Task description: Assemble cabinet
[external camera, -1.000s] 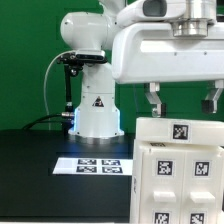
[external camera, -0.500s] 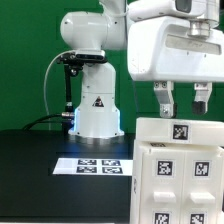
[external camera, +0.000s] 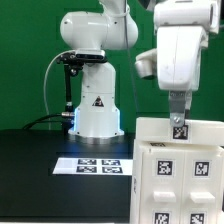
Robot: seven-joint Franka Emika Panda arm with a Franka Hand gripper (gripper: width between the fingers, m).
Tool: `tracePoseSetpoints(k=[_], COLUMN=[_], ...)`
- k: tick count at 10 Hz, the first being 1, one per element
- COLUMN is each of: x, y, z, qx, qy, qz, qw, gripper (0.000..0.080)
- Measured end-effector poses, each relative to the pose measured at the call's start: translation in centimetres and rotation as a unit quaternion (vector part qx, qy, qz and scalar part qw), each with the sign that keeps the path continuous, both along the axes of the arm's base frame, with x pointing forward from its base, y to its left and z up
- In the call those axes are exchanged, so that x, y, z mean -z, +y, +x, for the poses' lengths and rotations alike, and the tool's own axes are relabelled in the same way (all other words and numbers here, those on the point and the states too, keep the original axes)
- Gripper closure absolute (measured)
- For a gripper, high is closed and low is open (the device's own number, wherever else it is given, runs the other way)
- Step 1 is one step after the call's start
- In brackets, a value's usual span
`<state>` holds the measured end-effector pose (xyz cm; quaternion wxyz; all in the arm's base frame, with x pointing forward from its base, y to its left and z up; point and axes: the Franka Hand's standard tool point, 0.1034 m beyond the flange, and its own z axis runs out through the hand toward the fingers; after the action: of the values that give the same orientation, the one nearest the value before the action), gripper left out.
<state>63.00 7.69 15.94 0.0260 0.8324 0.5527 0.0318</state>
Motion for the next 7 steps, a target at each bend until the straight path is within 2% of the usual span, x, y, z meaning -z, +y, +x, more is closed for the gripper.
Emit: tracePoseSetpoints(k=[1, 2, 3, 7], x=[-0.09, -0.05, -0.05, -0.02], y=[-0.02, -0.10, -0.14, -0.13], z=[0.03, 0.03, 0.03, 0.01], qx=[0.008, 0.021, 0.028, 0.183], qy=[-0.001, -0.001, 0.000, -0.001], qz=[0.001, 0.002, 0.002, 0.015], qw=[1.000, 1.000, 1.000, 0.983], gripper=[0.0192, 0.0192, 0.0248, 0.0248])
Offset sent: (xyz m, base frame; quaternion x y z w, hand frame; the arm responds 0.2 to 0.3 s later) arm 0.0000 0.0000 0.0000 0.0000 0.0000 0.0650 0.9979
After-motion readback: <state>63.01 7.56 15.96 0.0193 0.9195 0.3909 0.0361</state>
